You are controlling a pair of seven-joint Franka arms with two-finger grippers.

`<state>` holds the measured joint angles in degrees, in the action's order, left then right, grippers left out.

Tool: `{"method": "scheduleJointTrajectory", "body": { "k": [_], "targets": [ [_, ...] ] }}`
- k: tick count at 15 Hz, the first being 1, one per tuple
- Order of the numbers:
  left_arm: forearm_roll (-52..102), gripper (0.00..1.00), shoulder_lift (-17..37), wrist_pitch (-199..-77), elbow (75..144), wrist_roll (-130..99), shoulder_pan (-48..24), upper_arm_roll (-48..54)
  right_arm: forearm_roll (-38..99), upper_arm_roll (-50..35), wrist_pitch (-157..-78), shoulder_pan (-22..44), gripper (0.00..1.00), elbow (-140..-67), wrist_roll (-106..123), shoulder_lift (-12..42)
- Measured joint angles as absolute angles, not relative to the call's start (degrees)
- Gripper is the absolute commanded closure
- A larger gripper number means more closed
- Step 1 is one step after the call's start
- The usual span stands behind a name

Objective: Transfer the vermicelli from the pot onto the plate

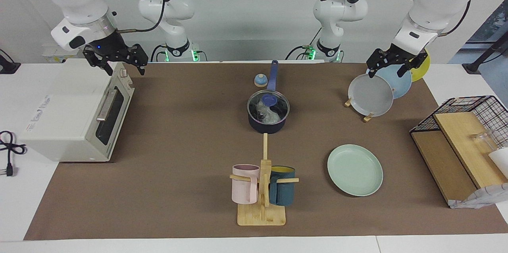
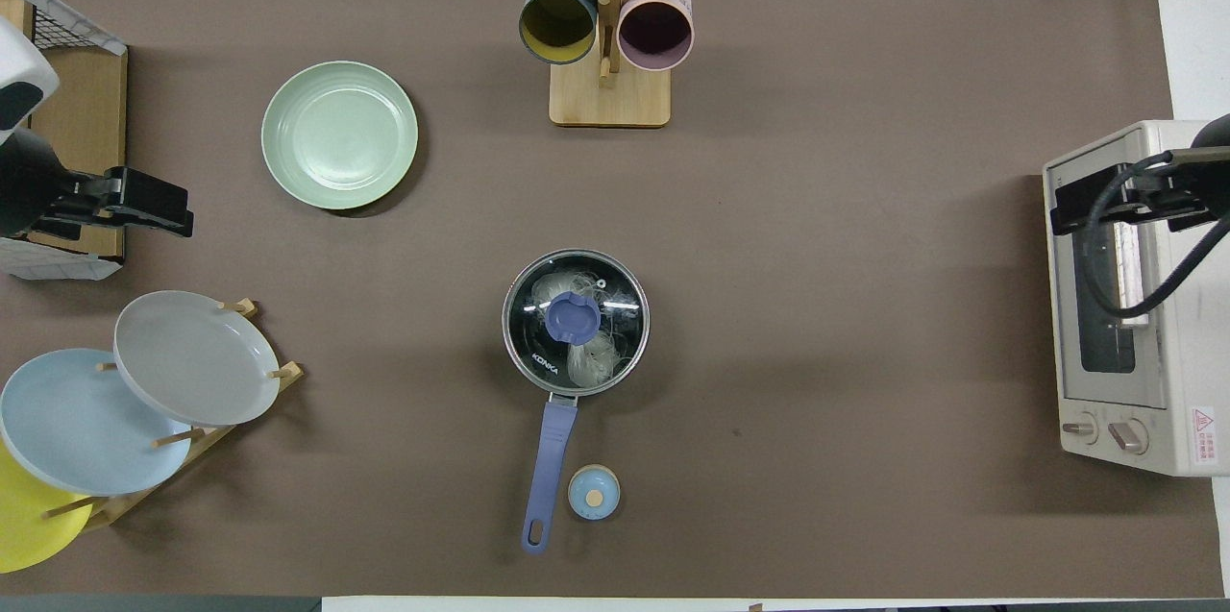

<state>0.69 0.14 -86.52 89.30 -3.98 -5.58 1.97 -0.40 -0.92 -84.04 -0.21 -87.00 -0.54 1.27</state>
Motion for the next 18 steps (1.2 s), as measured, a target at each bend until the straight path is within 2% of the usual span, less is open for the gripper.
{"method": "scheduleJointTrajectory", "body": {
  "k": [14,18],
  "targets": [
    [0.7,0.0,0.1,-86.5,89.3,-4.0,-5.5,1.9,0.0,-0.7,-82.5,-0.4,0.0,-87.0,-0.3,1.1],
    [0.7,0.0,0.1,-86.5,89.3,-4.0,-5.5,1.9,2.4,-2.3,-84.1,1.1,0.0,-87.0,-0.3,1.1]
  ]
}}
